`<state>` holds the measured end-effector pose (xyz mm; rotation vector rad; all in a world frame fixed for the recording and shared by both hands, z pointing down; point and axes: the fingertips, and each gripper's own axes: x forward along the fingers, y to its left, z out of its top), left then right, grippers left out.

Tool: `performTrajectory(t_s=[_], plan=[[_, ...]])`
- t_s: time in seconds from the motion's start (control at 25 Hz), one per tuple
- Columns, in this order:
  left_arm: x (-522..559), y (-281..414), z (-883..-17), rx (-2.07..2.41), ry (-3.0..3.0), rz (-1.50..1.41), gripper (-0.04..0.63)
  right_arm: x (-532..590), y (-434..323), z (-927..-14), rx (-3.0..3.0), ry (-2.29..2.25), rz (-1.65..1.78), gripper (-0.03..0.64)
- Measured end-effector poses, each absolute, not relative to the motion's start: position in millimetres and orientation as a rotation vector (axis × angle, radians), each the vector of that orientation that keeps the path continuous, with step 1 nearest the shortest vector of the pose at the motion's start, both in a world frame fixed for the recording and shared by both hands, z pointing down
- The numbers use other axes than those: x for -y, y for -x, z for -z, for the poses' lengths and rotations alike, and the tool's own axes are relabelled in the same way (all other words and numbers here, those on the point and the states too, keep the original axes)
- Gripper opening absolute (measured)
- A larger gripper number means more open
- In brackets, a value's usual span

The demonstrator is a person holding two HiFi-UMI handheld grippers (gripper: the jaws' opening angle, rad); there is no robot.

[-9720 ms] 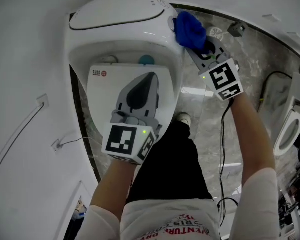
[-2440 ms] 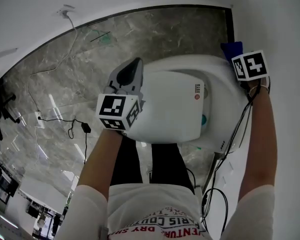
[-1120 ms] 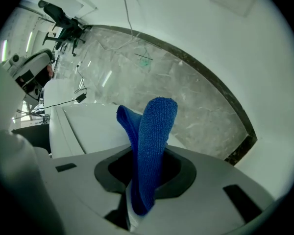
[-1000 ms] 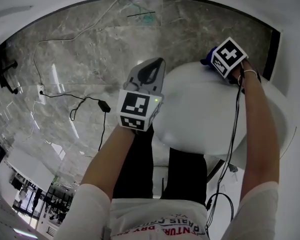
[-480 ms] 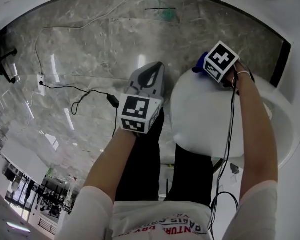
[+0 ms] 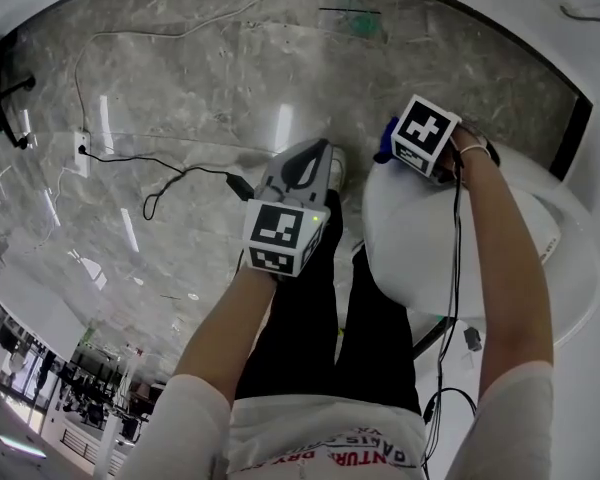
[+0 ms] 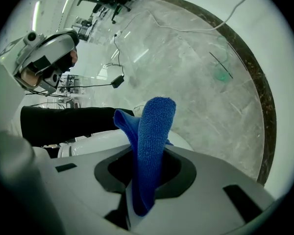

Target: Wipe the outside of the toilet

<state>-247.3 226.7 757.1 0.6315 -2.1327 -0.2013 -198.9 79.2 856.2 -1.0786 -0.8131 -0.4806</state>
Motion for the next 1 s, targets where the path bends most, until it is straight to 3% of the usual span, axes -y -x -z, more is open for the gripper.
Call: performTrajectory(t_s=[0.76, 1.0], plan=[[-313, 132, -730, 2.307, -0.316, 0.345, 0.006, -177, 94, -823, 0.608, 1.358, 0.721, 0.077], [-328, 97, -695, 2.353, -0.280, 0.364, 0.006, -224, 94, -780, 0.921, 1.335, 0.483, 0.077]])
